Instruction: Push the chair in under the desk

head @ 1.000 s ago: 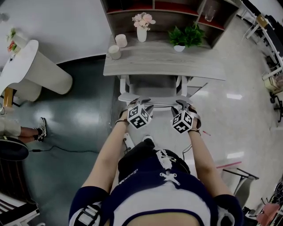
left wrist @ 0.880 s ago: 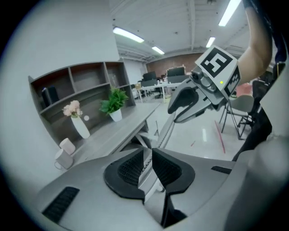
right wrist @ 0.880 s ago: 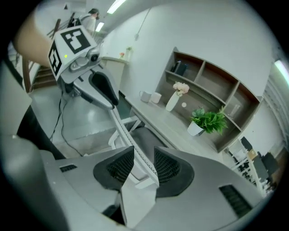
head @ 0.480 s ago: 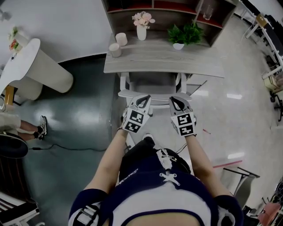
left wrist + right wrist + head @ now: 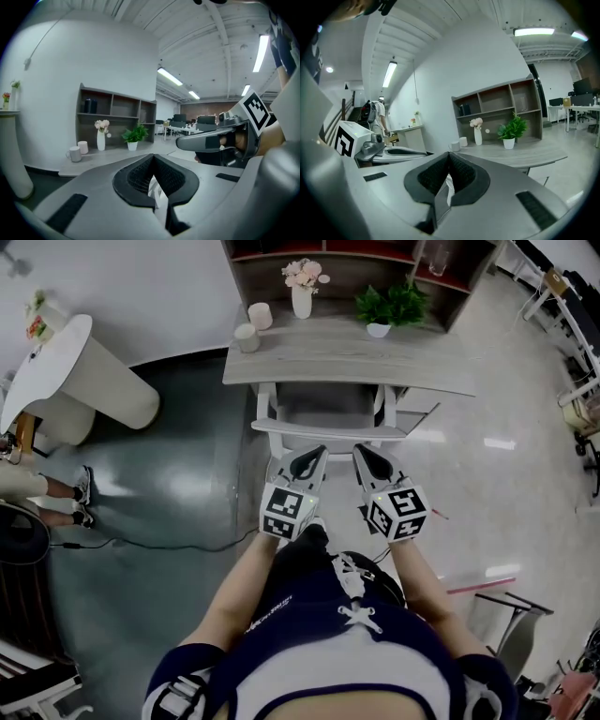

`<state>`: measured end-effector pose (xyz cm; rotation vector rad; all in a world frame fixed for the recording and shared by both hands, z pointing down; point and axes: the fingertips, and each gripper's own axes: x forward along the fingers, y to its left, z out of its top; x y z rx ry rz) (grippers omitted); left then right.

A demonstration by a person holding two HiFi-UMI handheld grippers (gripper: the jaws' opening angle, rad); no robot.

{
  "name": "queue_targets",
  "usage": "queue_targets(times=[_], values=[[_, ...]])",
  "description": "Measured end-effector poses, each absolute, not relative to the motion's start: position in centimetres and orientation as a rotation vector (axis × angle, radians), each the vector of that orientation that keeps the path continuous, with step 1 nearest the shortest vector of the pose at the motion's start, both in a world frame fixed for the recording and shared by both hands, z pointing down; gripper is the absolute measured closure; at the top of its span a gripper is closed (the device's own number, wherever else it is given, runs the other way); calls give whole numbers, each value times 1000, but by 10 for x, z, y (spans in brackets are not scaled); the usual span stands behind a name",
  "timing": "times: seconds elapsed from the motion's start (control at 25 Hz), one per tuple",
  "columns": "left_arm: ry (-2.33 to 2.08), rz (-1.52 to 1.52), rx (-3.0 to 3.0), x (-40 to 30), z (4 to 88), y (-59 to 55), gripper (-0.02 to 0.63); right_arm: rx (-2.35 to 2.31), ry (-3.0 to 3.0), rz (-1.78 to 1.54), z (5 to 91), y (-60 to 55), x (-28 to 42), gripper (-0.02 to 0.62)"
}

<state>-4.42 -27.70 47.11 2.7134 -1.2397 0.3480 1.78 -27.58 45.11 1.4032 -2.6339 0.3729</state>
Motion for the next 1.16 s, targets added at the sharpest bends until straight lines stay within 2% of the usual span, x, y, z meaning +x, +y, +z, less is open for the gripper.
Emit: queue_targets(times=[1.16], values=[[-1300, 252, 2646, -10, 456, -150, 598, 1345, -2704, 360, 443, -147, 45, 584]])
